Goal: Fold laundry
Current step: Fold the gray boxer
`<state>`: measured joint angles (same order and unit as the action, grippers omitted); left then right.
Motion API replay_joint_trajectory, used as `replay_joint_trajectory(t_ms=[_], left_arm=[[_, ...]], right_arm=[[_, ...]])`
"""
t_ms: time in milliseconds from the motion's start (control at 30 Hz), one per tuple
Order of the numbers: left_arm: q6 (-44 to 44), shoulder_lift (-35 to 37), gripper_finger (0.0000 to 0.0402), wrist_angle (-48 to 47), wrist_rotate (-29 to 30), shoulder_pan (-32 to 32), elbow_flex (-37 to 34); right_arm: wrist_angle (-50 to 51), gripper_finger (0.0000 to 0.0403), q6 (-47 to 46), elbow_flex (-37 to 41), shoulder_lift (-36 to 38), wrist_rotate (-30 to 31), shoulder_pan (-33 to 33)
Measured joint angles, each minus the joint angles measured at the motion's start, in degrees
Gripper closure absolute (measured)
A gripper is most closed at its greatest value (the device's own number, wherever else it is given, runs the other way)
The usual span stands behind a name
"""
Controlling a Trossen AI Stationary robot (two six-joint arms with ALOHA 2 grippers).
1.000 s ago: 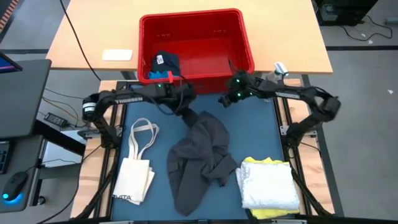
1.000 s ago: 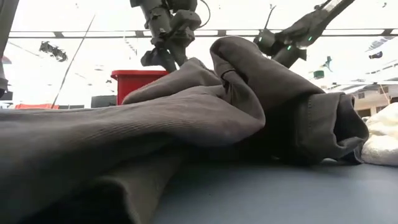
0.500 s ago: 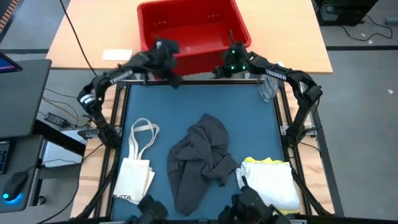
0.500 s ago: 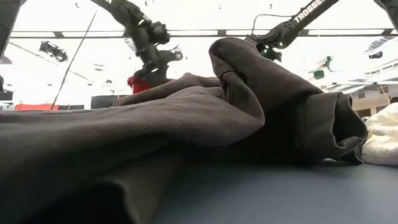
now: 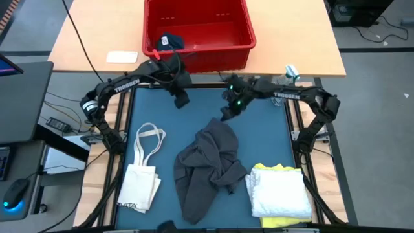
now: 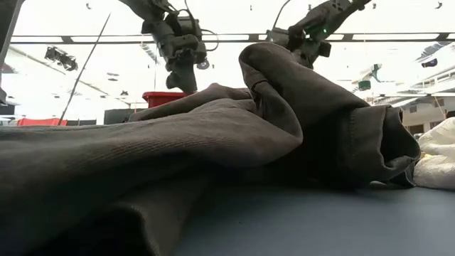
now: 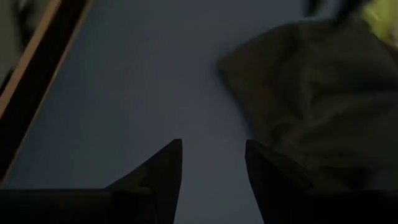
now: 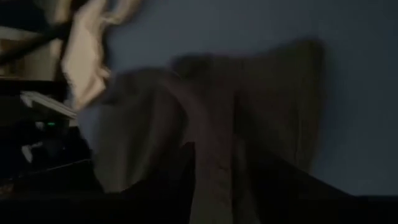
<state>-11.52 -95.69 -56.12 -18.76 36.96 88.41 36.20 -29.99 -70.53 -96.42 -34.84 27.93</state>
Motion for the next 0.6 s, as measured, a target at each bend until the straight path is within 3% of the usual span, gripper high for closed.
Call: replay_joint_trajectory(t_ms=[200, 300, 400, 500, 600], left_arm=[[-10.7, 0.1, 0.0223, 5.7, -12.0, -1.6, -3.9], [-11.2, 0.1, 0.0223, 10.6, -13.1, -1.6, -8.7], [-9.2, 0.0, 0.0223, 14.6, -12.8, -1.4, -13.9], [-7.4, 0.0, 0.0223, 18.0, -12.9, -1.8, -18.2], [-5.3, 0.0, 0.0223, 17.8, -13.0, -2.1, -20.6]], right_arm=[[-5.6, 0.0183, -3.4, 7.9, 0.0, 0.5, -1.6], [-8.5, 0.0139, -6.7, 10.8, 0.0, 6.7, -1.6], [-16.4, 0.0111, -11.9, 13.7, -0.7, 6.9, -1.8], [-26.4, 0.0118, -18.4, 15.8, -2.6, 2.8, -3.0], [-30.9, 0.0166, -20.0, 15.8, -5.4, 0.2, -4.5]])
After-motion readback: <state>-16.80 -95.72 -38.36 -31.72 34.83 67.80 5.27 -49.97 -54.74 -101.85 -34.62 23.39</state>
